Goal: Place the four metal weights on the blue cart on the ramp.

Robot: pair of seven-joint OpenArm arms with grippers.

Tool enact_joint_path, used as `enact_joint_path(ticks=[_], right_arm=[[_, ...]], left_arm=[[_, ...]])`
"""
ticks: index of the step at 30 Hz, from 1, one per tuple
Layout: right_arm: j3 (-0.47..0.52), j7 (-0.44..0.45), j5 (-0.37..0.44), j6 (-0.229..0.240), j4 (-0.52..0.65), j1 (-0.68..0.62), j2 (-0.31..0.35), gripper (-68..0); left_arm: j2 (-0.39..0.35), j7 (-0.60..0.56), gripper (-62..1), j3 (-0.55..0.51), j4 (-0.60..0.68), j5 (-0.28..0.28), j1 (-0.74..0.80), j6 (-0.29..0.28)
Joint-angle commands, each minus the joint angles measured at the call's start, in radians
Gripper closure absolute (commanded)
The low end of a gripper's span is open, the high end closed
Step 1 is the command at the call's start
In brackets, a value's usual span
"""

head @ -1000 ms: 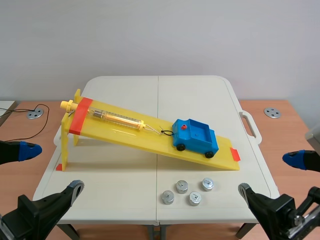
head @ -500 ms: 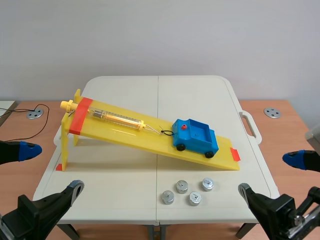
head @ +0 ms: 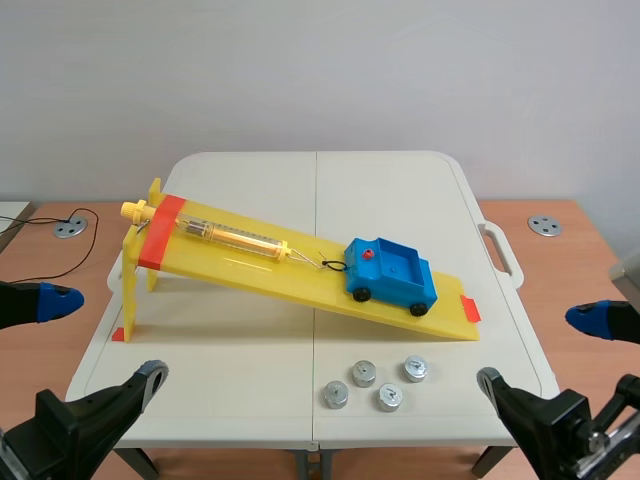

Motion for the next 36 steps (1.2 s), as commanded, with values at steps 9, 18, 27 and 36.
enact_joint_path(ticks=[9, 18, 27, 36], right_arm=[[0.038, 0.116, 0.017, -0.031, 0.042, 0.014, 0.043, -62.4], [0.037, 0.105, 0.017, -0.031, 0.042, 0.020, 0.043, -62.4], [0.026, -0.012, 0.019, -0.026, 0.041, 0.091, 0.009, -62.3], [-0.044, -0.089, 0.018, -0.018, 0.039, 0.173, -0.049, -62.3]], left_arm=[[-0.014, -0.134, -62.3, -0.018, 0.076, -0.073, 0.016, -0.025], [-0.008, -0.076, -62.3, -0.018, 0.076, -0.074, -0.006, -0.029], [0.035, -0.042, -62.3, -0.018, 0.076, -0.073, -0.023, -0.036], [0.080, -0.028, -36.3, -0.018, 0.076, -0.073, -0.023, -0.037]])
